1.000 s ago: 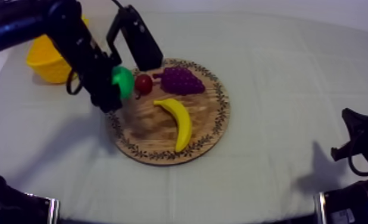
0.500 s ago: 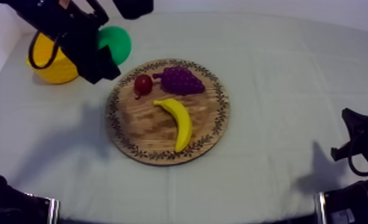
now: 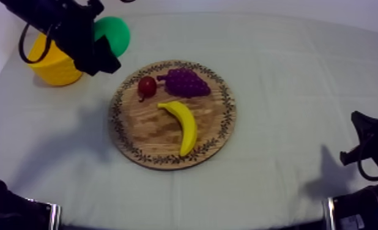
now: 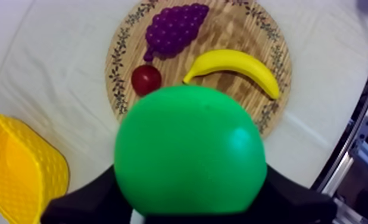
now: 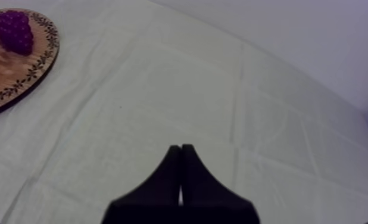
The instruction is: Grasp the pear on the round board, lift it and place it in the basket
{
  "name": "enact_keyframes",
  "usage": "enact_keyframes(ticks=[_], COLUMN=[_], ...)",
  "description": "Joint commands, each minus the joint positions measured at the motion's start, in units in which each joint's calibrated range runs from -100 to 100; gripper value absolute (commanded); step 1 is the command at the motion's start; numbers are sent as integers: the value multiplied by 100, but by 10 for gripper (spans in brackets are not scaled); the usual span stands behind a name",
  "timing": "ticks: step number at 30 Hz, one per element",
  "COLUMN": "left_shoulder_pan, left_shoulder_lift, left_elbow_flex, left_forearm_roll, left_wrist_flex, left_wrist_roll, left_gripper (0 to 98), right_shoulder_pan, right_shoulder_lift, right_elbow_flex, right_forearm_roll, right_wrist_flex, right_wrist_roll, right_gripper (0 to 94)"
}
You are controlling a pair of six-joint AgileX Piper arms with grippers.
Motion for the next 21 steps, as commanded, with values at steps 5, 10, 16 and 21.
enact_keyframes(ticks=[5, 10, 16, 21], left_shoulder_pan=[-75, -116, -115, -109], left_shoulder_lift=[145, 250, 312, 353], left_elbow_flex=[-83, -59, -54, -22], left_forearm_roll=[34, 61, 192, 236], left_wrist_flex=[-16, -57, -95, -99], left_wrist_roll=[179, 581, 1397, 2098], left_gripper=[442, 433, 415, 402], right_shoulder_pan=[0, 0, 0, 0], right_shoulder_lift=[-3, -3, -3, -3], right_elbow_flex=[-2, -2, -2, -2], right_forearm_roll=[1, 1, 1, 1], right_wrist_flex=[2, 2, 2, 2], right_wrist_roll=[0, 0, 0, 0], right_gripper=[4, 4, 4, 4])
